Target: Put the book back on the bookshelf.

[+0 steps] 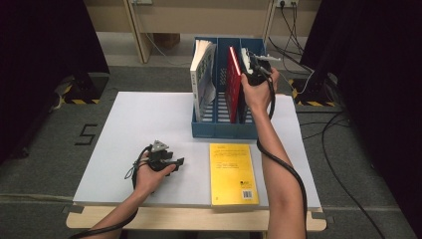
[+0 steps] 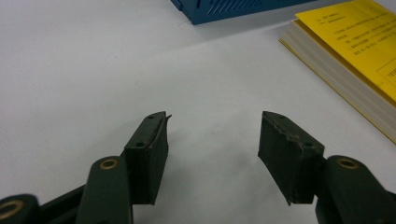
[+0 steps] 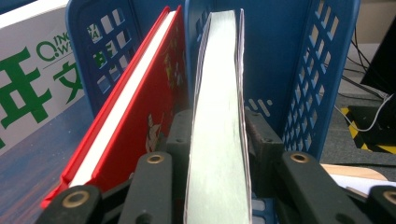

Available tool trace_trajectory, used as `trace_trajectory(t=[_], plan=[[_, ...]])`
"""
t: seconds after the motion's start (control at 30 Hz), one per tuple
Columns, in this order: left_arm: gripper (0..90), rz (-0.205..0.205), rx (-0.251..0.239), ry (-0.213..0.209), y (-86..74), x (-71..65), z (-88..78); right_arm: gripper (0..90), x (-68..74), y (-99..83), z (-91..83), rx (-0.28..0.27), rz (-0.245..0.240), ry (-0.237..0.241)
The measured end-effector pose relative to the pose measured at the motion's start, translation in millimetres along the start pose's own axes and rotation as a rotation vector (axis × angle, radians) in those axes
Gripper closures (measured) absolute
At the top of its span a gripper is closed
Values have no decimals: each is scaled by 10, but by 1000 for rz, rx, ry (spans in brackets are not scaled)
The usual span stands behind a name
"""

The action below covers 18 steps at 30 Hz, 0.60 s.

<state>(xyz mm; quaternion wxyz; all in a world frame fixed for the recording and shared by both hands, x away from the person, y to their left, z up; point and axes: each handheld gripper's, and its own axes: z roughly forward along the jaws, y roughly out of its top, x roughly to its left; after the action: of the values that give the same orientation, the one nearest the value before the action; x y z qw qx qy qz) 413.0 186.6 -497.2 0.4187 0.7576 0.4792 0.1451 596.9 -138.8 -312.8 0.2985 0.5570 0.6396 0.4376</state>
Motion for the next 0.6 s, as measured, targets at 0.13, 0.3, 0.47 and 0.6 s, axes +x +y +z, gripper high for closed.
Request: trace_trajectory(t=[0.13,0.3,0.47,0.6], plan=[[420,-2,-3,2,0,1,-4,656,6,-12,-36,3,-8,-1],[420,0,-6,-1,-2,-12,-6,645,1,-42,-117,5,-12,2],[420,5,0,-3,1,-28,1,640,-13,-104,-187,10,-21,9],[420,6,-3,-4,6,-37,1,634,-6,-134,-233,13,-25,12]])
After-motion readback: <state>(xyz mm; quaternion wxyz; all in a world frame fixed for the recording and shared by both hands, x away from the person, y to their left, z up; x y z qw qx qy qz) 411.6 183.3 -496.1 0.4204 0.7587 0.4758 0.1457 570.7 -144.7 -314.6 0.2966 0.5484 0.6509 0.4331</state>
